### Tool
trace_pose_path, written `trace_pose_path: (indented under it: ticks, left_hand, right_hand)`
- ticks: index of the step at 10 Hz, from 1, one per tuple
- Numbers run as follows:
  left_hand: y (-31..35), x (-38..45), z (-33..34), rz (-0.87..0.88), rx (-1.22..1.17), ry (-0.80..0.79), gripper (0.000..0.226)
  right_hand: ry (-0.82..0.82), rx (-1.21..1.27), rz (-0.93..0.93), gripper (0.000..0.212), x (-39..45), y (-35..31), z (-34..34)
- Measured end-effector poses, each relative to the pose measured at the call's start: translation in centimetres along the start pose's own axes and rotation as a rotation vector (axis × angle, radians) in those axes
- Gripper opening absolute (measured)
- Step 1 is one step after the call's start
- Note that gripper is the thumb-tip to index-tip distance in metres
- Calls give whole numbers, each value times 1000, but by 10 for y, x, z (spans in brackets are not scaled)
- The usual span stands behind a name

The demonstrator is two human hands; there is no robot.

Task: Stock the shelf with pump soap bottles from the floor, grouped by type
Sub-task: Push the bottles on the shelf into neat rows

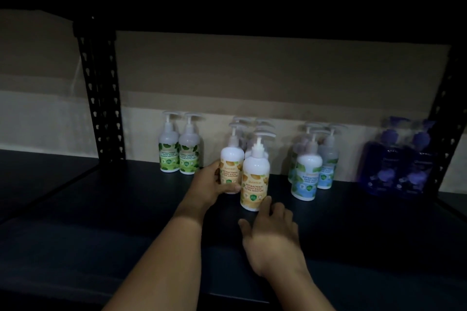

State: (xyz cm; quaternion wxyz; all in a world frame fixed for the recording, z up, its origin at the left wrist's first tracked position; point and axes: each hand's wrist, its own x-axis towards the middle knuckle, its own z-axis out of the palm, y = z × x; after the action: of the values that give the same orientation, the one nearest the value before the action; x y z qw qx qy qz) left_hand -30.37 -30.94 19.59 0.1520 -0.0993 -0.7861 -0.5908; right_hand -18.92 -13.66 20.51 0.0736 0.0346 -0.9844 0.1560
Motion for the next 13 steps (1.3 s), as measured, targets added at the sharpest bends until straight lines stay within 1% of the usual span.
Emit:
trace_pose_path:
  ticks: [1, 2, 3, 5, 6, 8, 10, 13]
  left_hand:
    - [-1, -1, -3, -13, -36, -51, 74]
    - [0, -4, -7, -19, -87, -16, 90]
    - [1, -5, -9, -14, -112, 75, 80]
    - [2, -3, -6, 26, -3, 90, 59]
    - [6, -4, -4, 45, 30, 93, 54]
    - [6, -4, 0, 40, 66, 117, 50]
    - [3, -3, -1, 35, 87, 118, 56]
    - [4, -4, -2, 44, 90, 132, 56]
  right_hand:
    - [6, 6, 0, 81, 0, 0, -1]
    - [3, 17, 3, 81, -1, 0, -2]
    - [12, 11, 0, 81, -1, 0, -2]
    - [7, 8, 0, 81, -1, 0, -2]
    - [10, 4, -1, 81, -1, -1, -2]
    - [10, 5, 0, 81, -2, 0, -2]
    - [13, 7, -3, 80, -2, -1, -2]
    - [8, 20, 0, 81, -1, -1, -2]
